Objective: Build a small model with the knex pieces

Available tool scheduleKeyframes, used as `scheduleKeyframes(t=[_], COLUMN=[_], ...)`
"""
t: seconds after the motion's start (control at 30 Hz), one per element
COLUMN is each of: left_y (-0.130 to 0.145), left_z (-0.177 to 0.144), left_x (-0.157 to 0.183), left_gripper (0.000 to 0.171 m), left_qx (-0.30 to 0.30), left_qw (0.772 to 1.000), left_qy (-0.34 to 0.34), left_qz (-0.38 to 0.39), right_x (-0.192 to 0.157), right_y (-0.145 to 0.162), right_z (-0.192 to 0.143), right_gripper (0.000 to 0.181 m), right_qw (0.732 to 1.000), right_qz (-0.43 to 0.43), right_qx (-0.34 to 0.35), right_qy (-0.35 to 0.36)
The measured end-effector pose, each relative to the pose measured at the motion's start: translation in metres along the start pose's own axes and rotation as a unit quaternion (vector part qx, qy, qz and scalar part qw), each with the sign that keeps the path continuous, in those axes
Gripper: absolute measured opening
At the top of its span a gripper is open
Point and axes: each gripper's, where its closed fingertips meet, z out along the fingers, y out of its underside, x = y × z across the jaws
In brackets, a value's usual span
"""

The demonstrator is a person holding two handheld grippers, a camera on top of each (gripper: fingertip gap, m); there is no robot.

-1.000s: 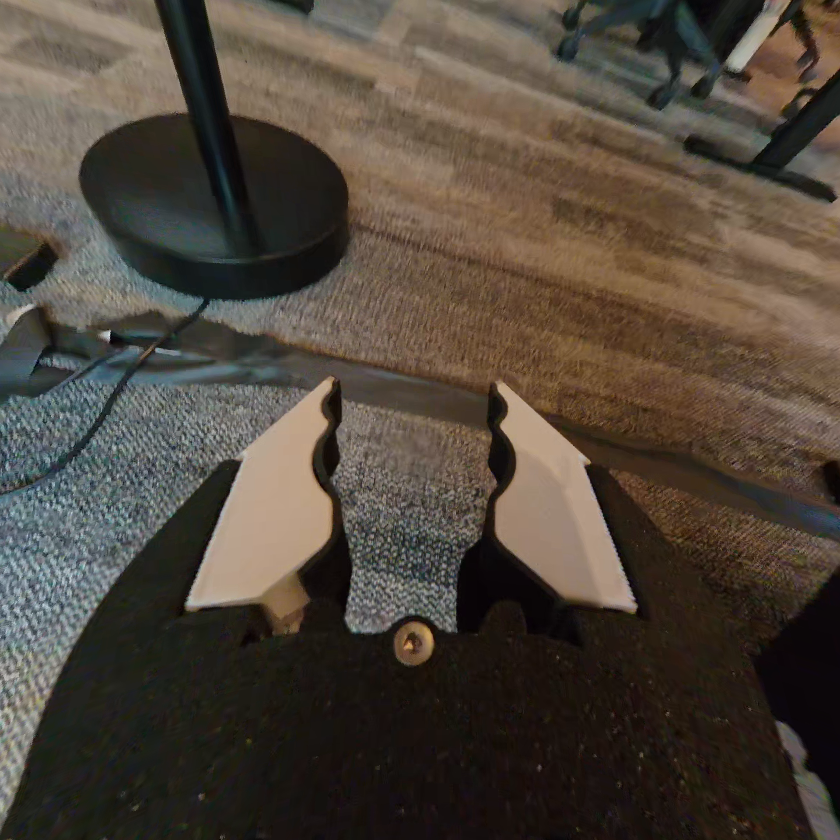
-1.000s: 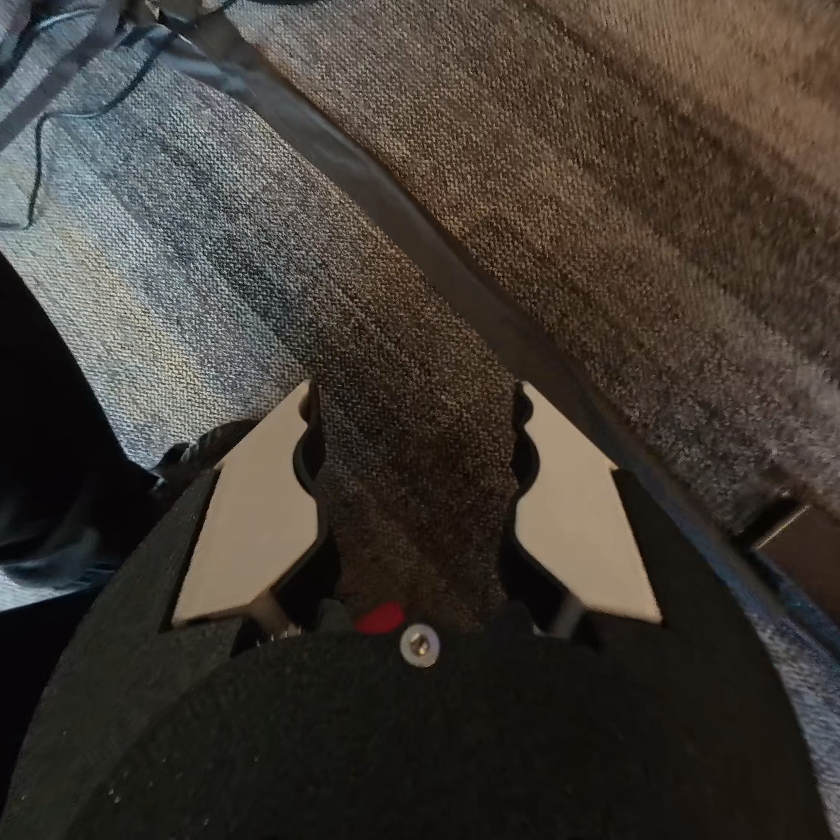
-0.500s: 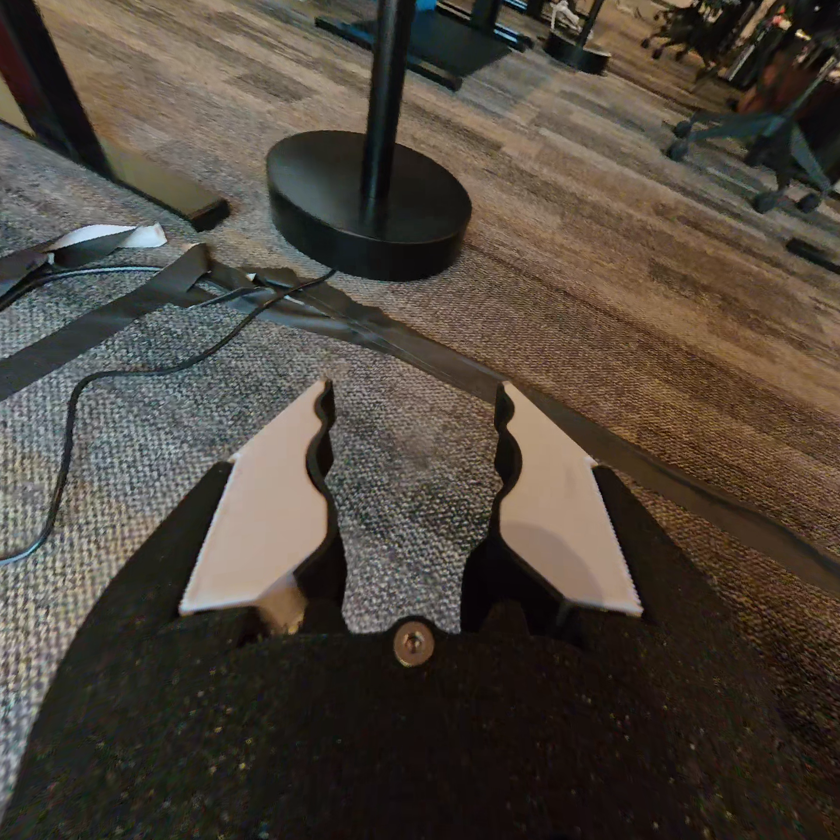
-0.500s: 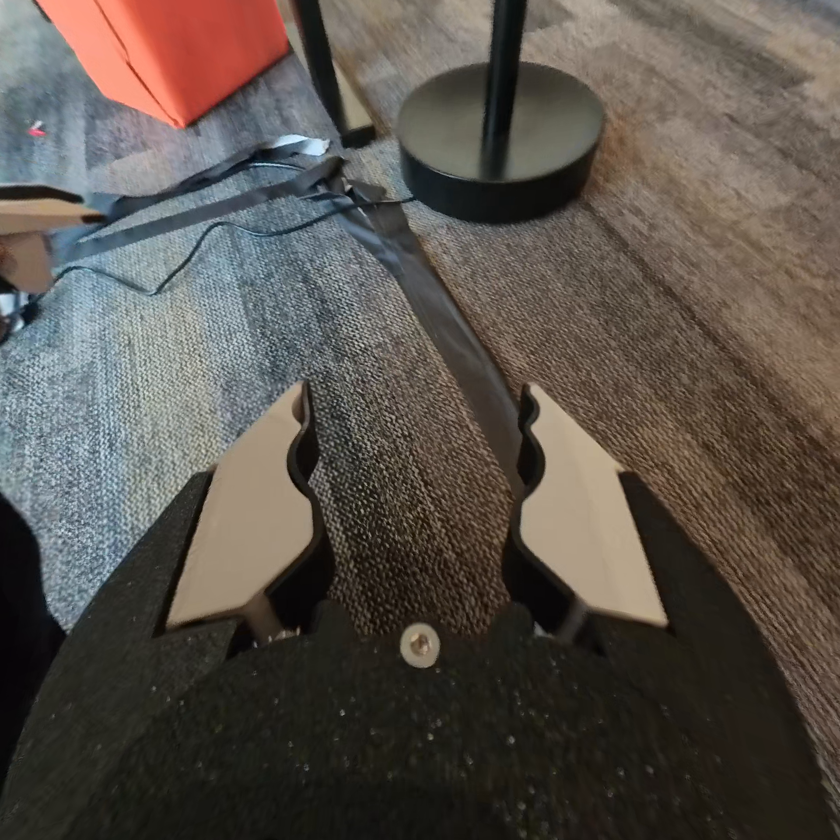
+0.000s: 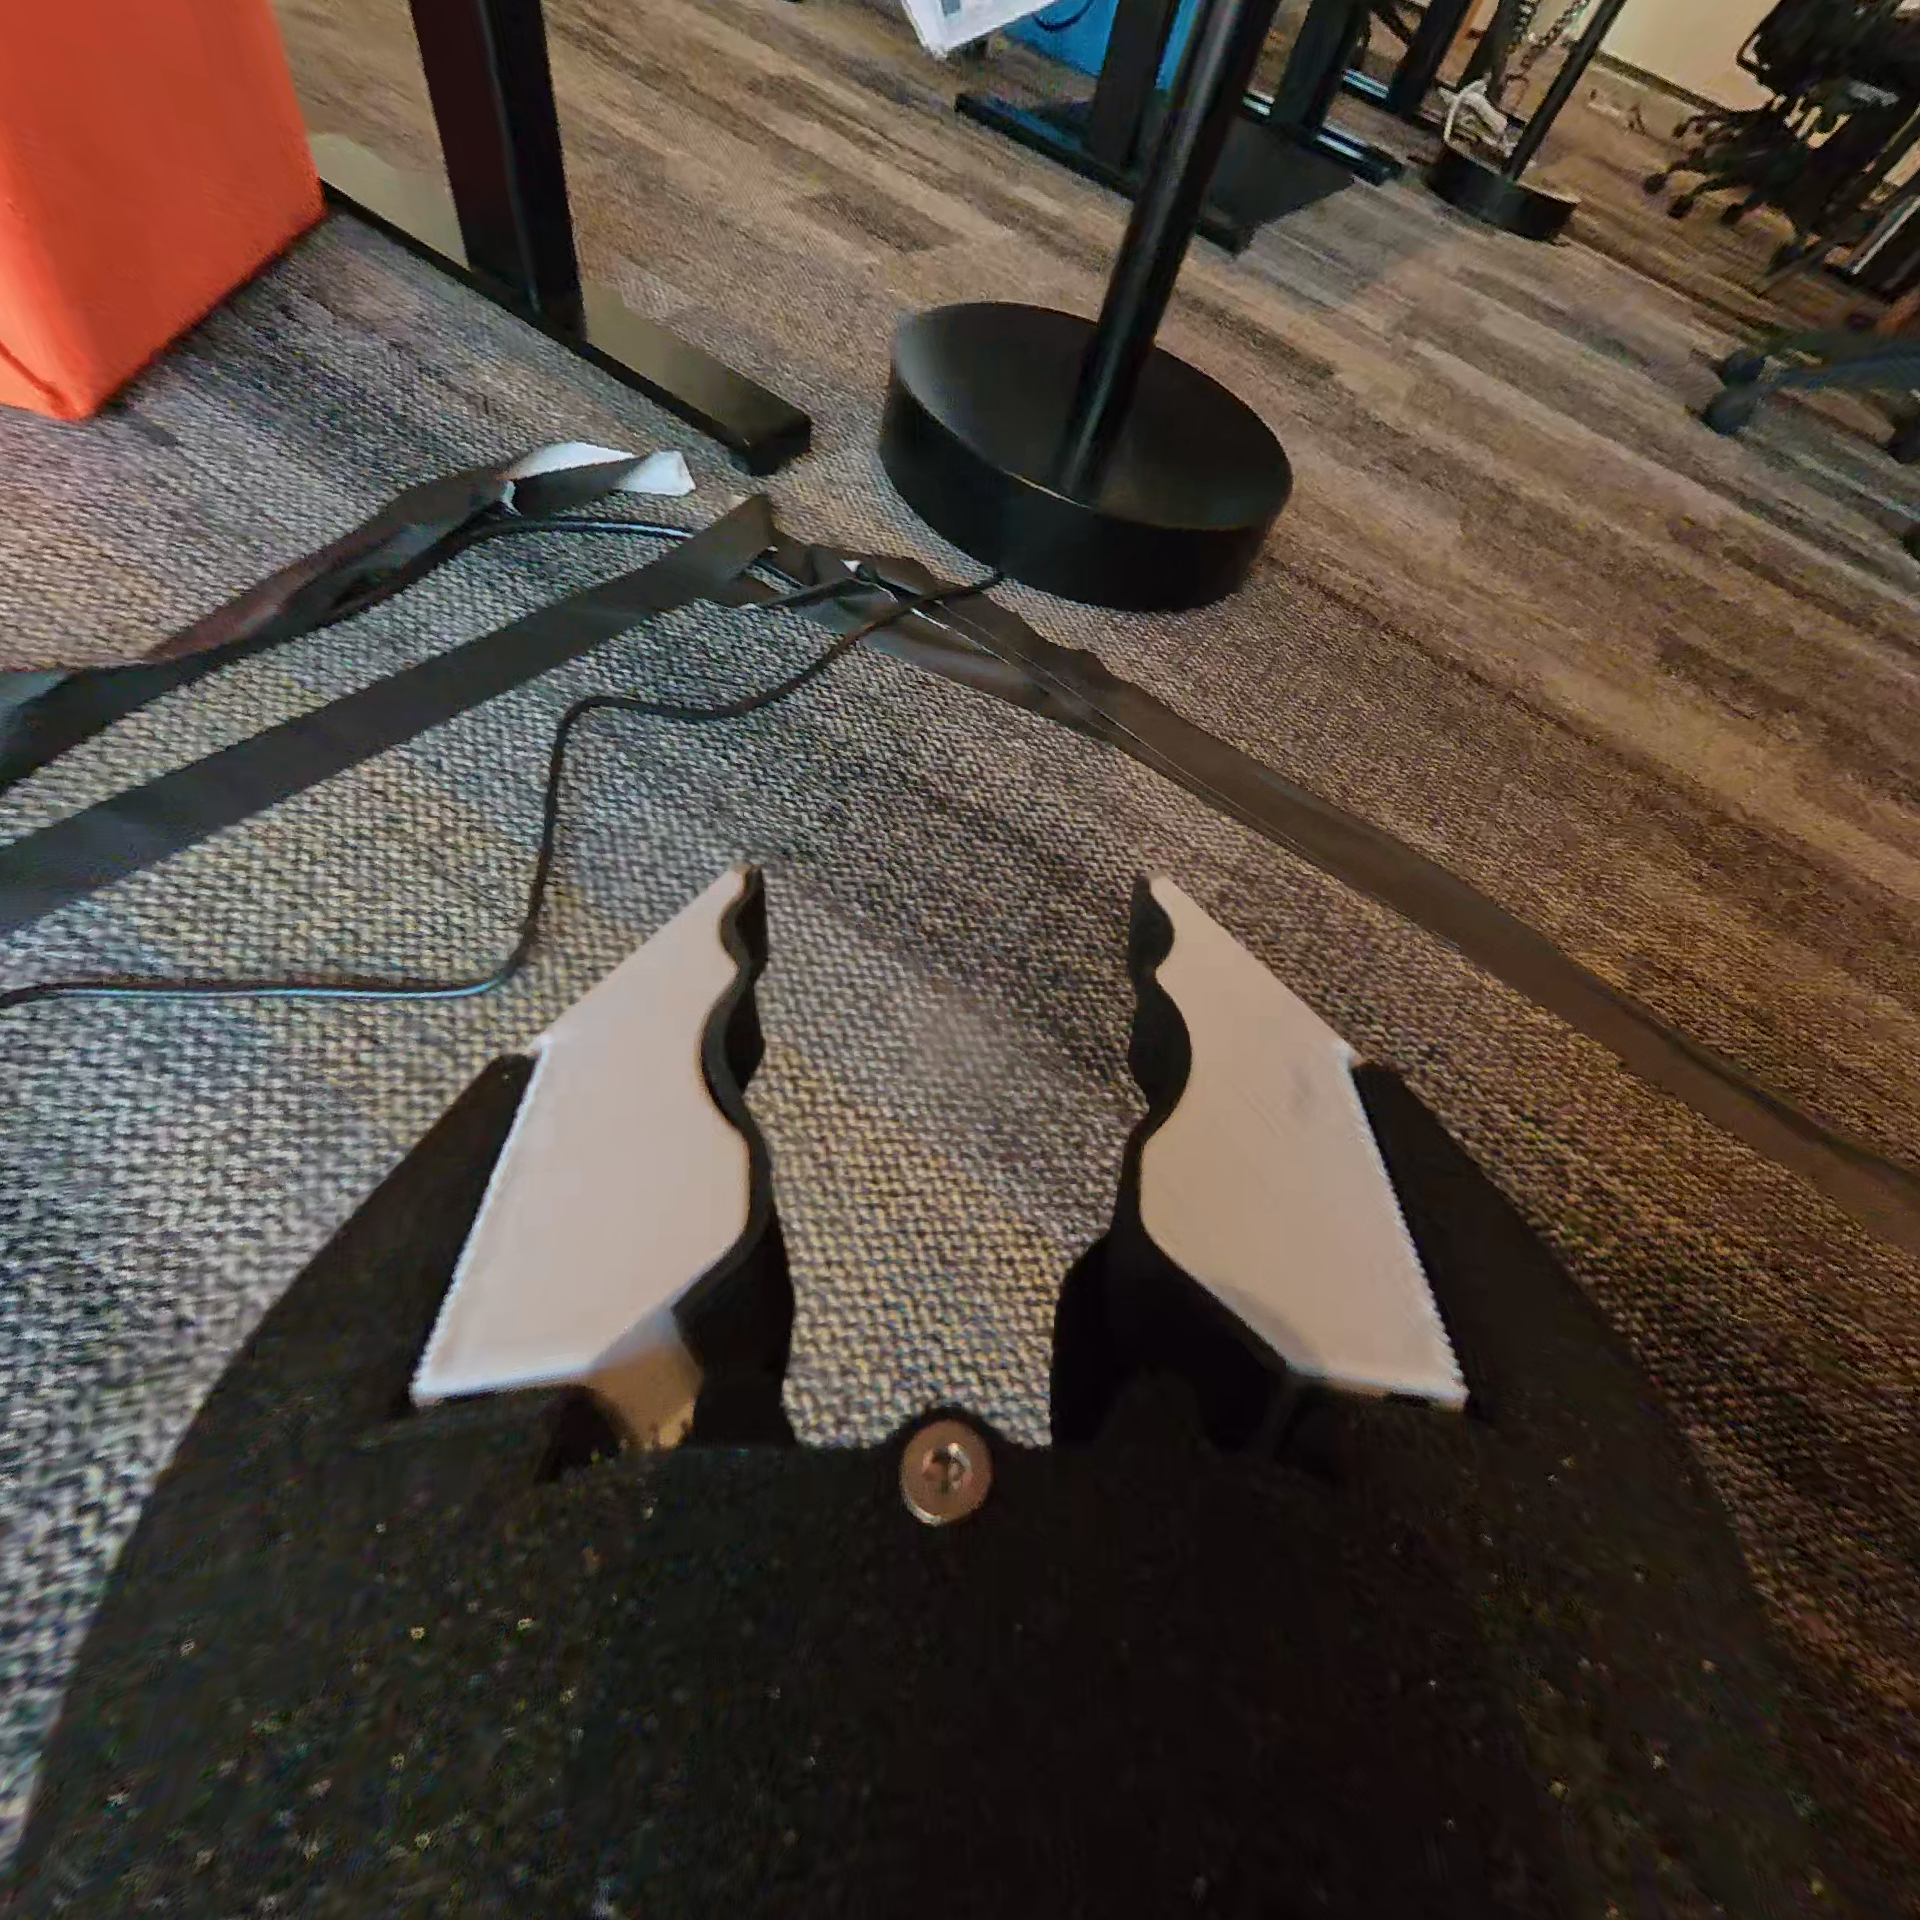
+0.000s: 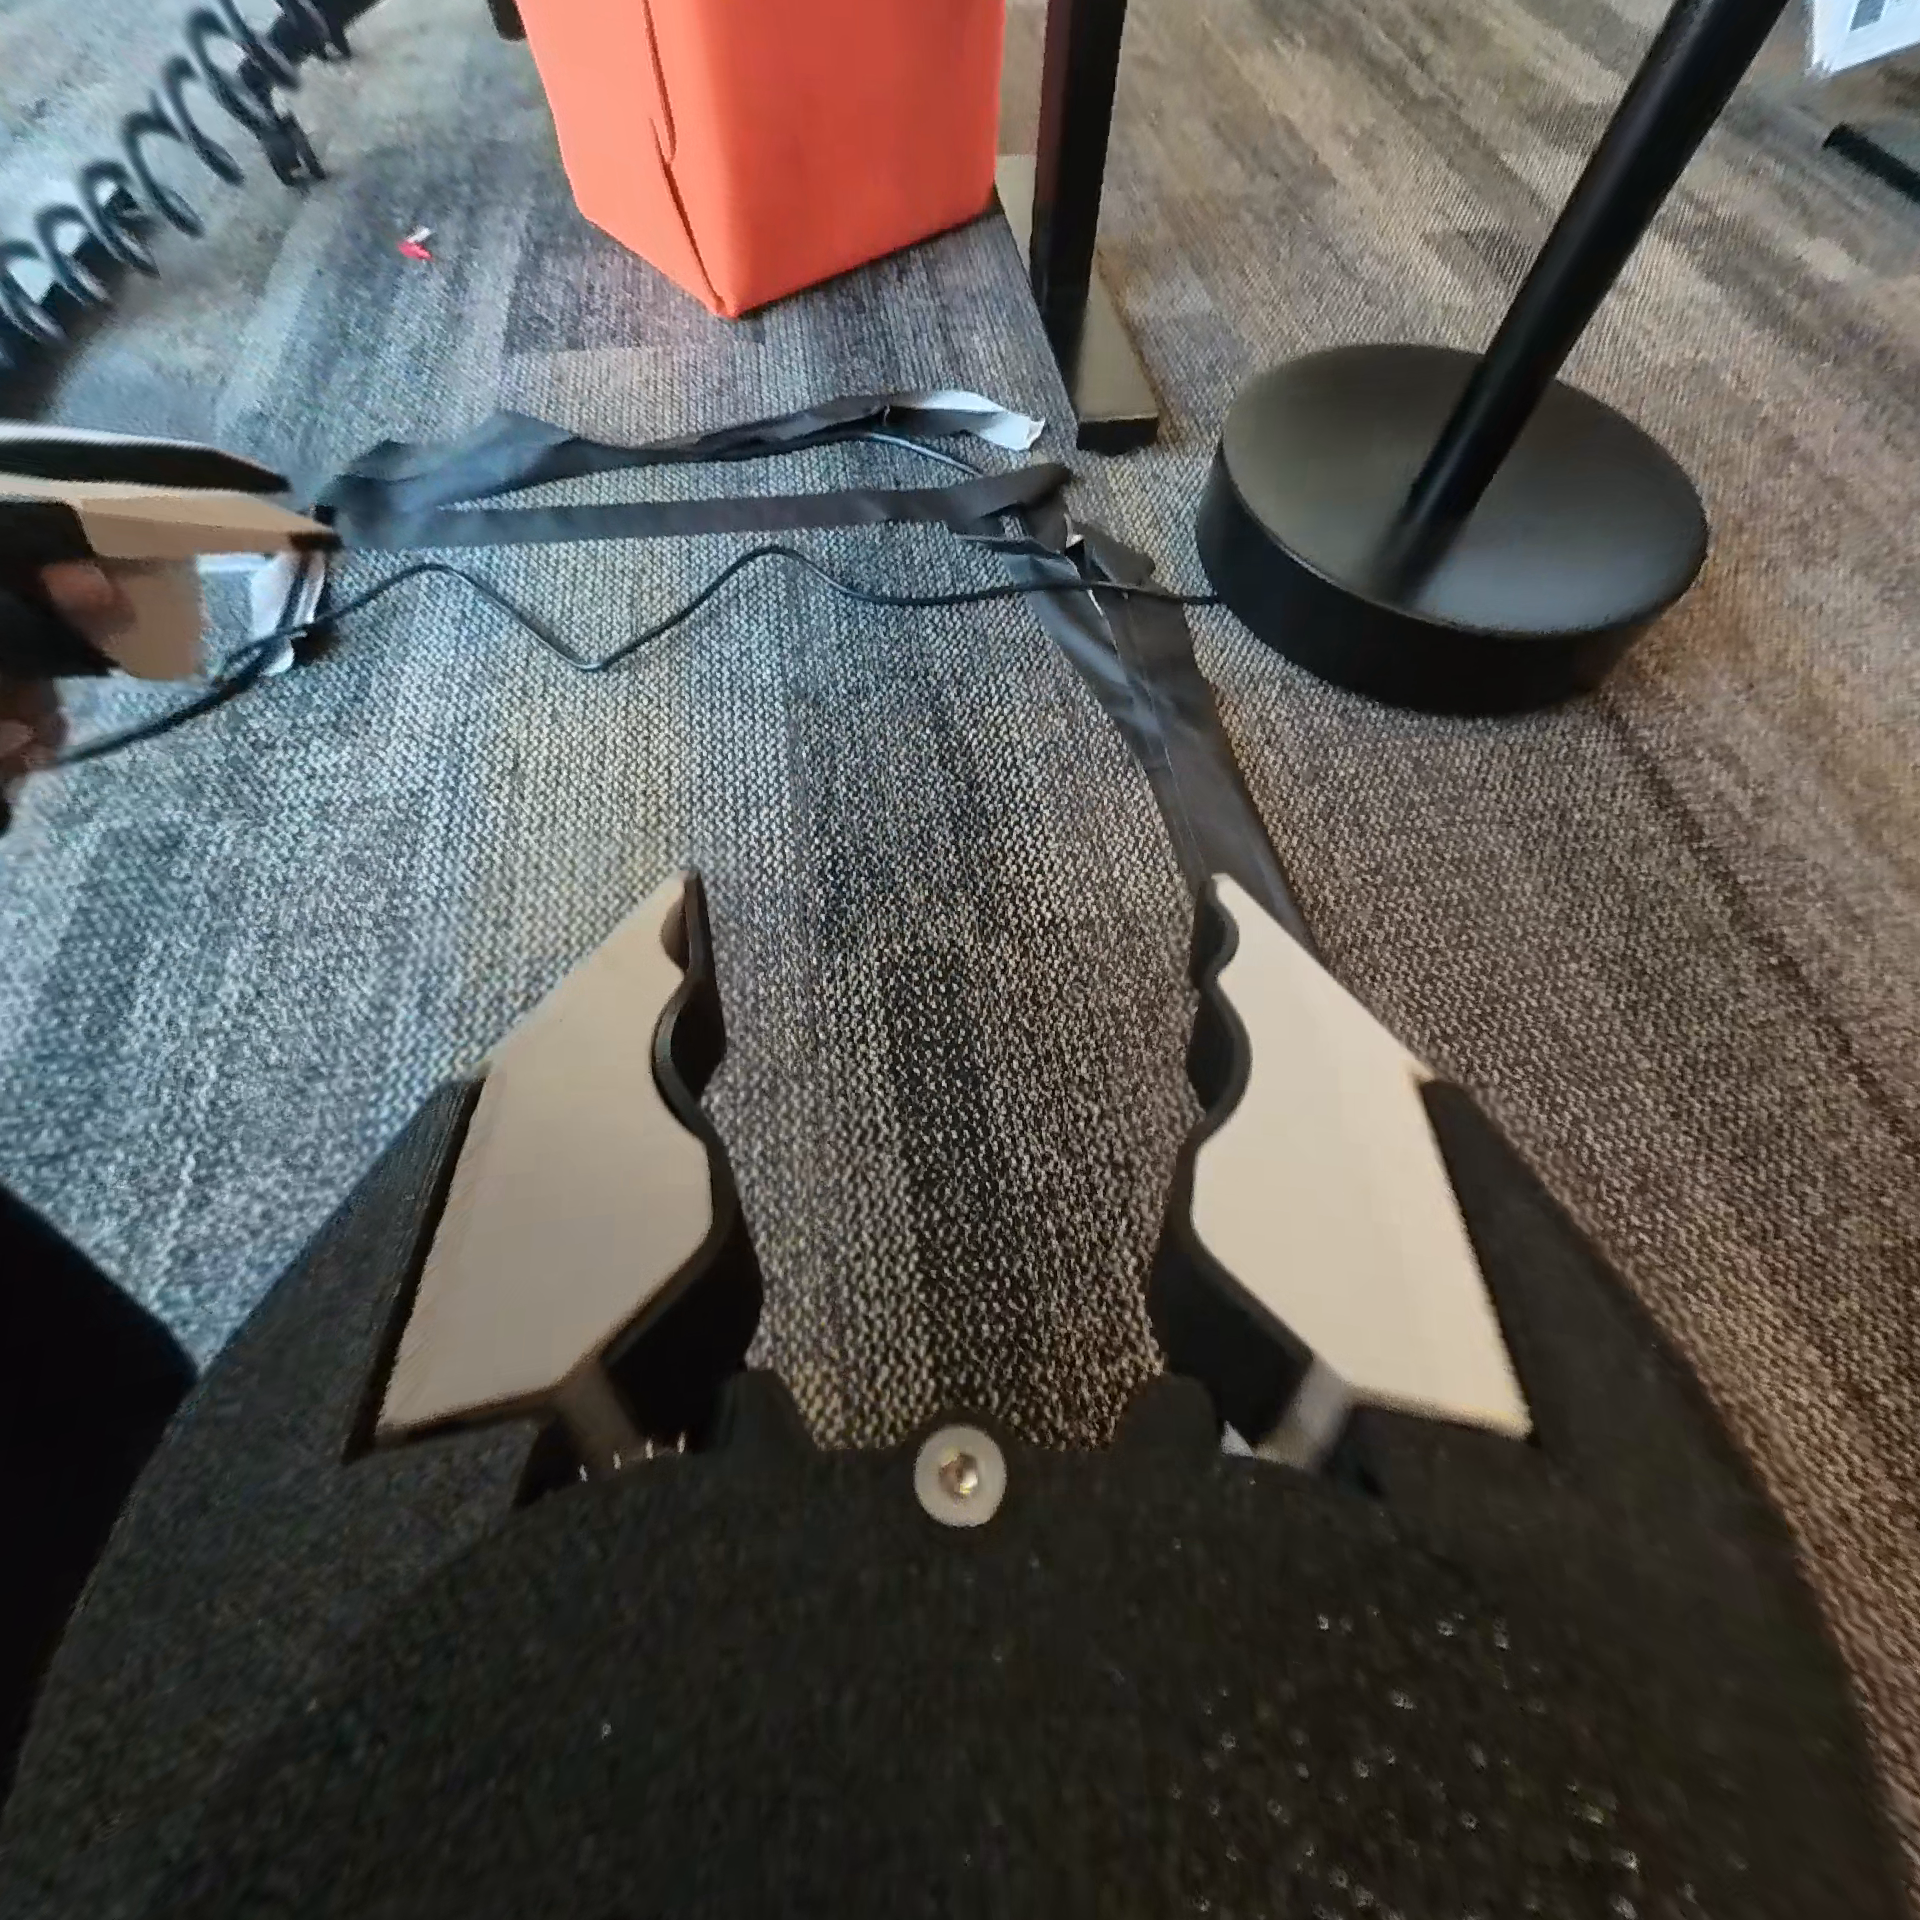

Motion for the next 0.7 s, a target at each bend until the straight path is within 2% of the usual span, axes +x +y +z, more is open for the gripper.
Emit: scheduleKeyframes(t=[0.2,0.3,0.43,0.57,0.63,0.7], left_y=[-0.054,-0.081,-0.134,-0.182,-0.189,-0.186], left_z=[-0.033,-0.054,-0.104,-0.154,-0.163,-0.161], left_x=[-0.018,-0.020,-0.033,-0.083,-0.119,-0.160], left_gripper=[0.068,0.068,0.067,0.065,0.065,0.064], left_qx=[0.016,0.021,0.048,0.084,0.095,0.099], left_qw=[0.999,0.998,0.996,0.986,0.981,0.977], left_qy=[-0.028,-0.046,-0.081,-0.141,-0.168,-0.186], left_qz=[0.030,0.030,0.001,-0.008,-0.017,-0.032], right_x=[-0.005,0.002,0.004,-0.011,-0.020,-0.034], right_y=[-0.039,-0.078,-0.133,-0.175,-0.172,-0.155], right_z=[-0.021,-0.038,-0.065,-0.083,-0.080,-0.073], right_gripper=[0.090,0.090,0.090,0.089,0.088,0.087], right_qw=[1.000,0.999,0.998,0.997,0.997,0.997], right_qz=[-0.016,-0.034,-0.020,0.006,0.019,0.046], right_qx=[0.018,0.035,0.036,0.034,0.016,-0.006], right_qy=[-0.013,-0.019,-0.044,-0.071,-0.069,-0.065])
